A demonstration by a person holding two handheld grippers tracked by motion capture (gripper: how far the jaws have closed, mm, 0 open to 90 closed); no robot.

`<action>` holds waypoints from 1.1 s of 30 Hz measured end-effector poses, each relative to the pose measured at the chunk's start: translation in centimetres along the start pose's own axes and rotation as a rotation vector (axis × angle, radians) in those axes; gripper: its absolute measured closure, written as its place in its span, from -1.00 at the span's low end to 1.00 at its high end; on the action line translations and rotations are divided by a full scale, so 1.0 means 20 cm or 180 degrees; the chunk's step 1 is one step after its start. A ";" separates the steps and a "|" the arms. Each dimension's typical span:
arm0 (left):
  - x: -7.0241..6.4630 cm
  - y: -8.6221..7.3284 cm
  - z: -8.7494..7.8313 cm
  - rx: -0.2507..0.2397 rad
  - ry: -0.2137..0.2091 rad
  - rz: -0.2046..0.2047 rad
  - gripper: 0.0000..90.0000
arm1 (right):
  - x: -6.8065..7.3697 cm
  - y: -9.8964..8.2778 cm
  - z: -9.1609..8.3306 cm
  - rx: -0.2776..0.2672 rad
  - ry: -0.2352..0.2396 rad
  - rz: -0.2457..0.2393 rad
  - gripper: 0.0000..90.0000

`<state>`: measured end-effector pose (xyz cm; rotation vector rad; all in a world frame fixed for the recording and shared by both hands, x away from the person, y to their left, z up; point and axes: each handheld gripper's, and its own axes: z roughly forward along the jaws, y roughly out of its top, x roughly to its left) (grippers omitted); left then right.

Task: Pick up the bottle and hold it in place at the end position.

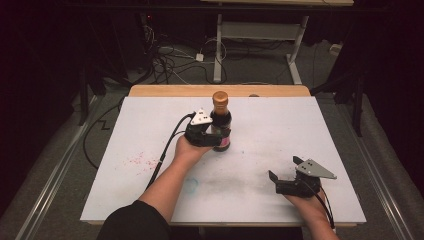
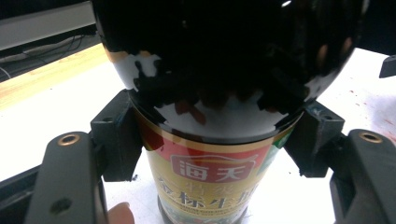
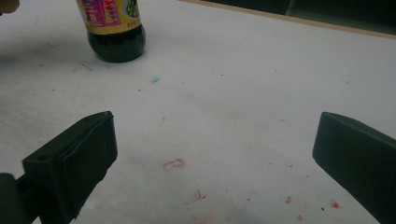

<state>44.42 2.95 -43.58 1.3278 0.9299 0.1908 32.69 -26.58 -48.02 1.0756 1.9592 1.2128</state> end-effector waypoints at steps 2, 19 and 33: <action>0.00 0.00 0.00 -0.0010 0.0004 -0.0005 -0.37 | 0.00 0.00 0.00 -0.0002 0.0025 0.0001 -0.95; 0.00 -0.01 0.02 -0.0044 0.0036 -0.0030 -0.39 | 0.02 0.12 0.00 -0.0058 0.0250 -0.0019 0.12; 0.00 0.00 0.02 -0.0003 0.0044 -0.0034 -0.38 | 0.08 0.35 0.14 -0.0246 0.0518 -0.0084 1.00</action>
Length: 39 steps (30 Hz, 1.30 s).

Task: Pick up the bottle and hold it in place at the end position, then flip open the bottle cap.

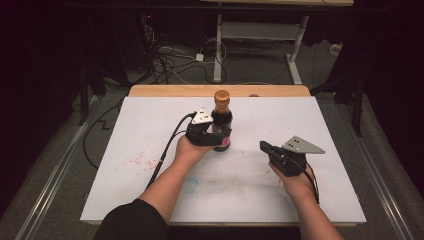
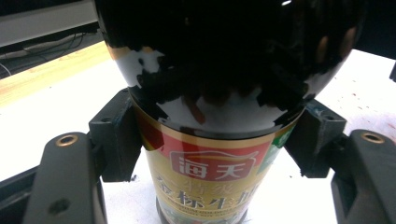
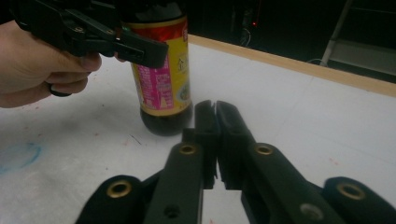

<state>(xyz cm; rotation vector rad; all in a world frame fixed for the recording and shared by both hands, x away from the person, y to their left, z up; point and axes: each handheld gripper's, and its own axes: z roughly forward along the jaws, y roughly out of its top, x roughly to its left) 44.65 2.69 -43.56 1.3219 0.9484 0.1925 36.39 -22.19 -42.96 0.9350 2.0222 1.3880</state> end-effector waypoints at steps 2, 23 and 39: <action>0.00 0.00 0.00 -0.0006 -0.0001 0.0009 -0.38 | 0.01 0.02 0.03 0.0019 0.0004 -0.0019 1.00; -0.01 0.00 0.00 -0.0001 0.0015 0.0026 -0.36 | 0.01 0.14 0.23 0.0056 0.0057 -0.0011 1.00; 0.00 -0.01 0.00 -0.0022 0.0004 0.0014 -0.36 | 0.01 0.30 0.28 0.0055 0.0102 -0.0054 1.00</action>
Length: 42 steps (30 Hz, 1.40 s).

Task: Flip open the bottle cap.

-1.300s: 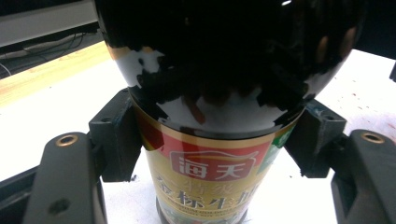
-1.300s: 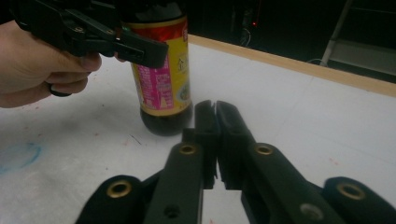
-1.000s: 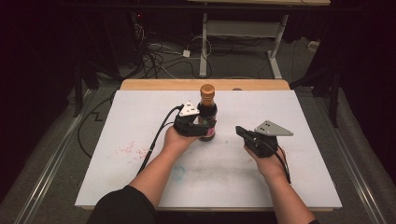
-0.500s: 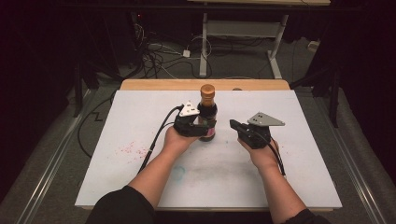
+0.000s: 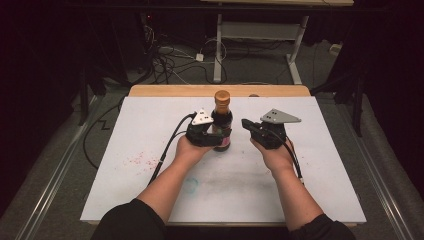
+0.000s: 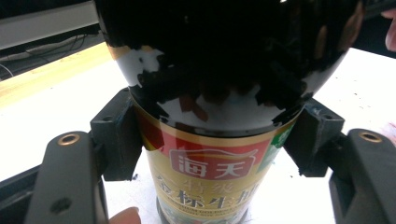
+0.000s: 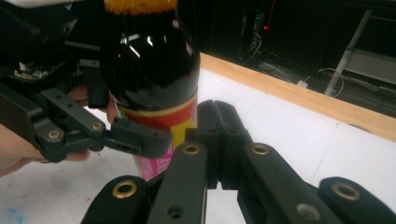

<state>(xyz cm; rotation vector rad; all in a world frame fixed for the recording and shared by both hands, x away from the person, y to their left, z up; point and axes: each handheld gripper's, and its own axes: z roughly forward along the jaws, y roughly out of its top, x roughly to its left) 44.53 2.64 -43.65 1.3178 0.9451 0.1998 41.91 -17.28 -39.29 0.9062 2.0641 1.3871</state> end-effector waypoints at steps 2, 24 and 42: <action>0.00 0.00 0.00 -0.0001 0.0003 0.0000 -0.36 | 0.00 0.02 0.00 0.0000 0.0024 0.0003 1.00; 0.01 0.00 -0.01 0.0040 -0.0121 0.0024 -0.35 | 0.07 0.25 -0.03 -0.0160 0.0103 -0.0285 1.00; 0.03 0.00 -0.03 0.0272 -0.0181 0.0304 -0.36 | 0.13 0.39 -0.03 -0.0122 0.0056 -0.0471 1.00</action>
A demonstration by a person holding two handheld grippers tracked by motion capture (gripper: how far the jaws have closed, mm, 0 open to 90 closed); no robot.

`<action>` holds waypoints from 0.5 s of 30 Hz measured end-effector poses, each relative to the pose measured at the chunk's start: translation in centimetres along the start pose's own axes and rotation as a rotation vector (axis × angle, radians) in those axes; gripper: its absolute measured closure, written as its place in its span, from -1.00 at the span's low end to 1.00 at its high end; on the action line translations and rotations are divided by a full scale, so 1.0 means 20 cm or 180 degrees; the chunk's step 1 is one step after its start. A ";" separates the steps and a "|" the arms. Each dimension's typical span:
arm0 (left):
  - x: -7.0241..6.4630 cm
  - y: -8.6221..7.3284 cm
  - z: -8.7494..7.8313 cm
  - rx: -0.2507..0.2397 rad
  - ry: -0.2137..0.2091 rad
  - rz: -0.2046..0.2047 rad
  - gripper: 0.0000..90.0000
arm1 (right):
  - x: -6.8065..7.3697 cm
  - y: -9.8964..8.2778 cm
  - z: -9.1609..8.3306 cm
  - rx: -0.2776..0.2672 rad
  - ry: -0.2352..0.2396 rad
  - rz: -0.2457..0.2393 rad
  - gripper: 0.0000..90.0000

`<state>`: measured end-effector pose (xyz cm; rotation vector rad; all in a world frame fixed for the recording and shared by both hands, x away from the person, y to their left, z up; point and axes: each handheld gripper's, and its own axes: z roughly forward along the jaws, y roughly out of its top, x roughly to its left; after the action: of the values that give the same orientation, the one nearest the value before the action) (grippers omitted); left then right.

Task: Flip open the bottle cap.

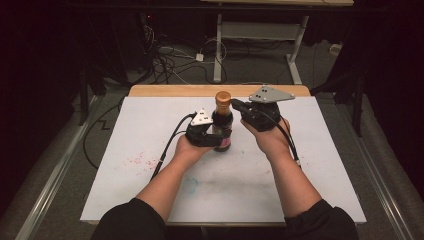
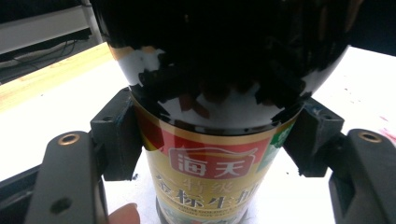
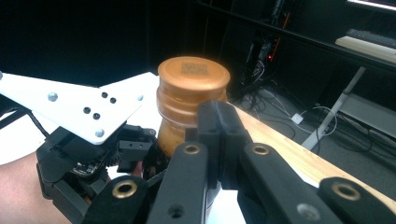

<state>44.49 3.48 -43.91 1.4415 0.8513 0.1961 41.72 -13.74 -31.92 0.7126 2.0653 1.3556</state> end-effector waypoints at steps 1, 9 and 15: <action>-0.02 0.00 0.02 -0.0242 0.0048 -0.0246 -0.36 | 0.00 0.00 0.00 0.0014 -0.0009 -0.0007 1.00; -0.01 0.00 0.00 0.0018 0.0031 0.0057 -0.35 | -0.01 0.03 0.00 0.0097 -0.0002 -0.0041 1.00; 0.00 0.00 0.00 -0.0002 0.0035 0.0012 -0.35 | 0.00 0.05 0.00 0.0140 -0.0010 -0.0103 1.00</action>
<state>44.45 3.42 -43.89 1.4427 0.8575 0.2074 41.77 -13.37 -31.08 0.6963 2.1010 1.2941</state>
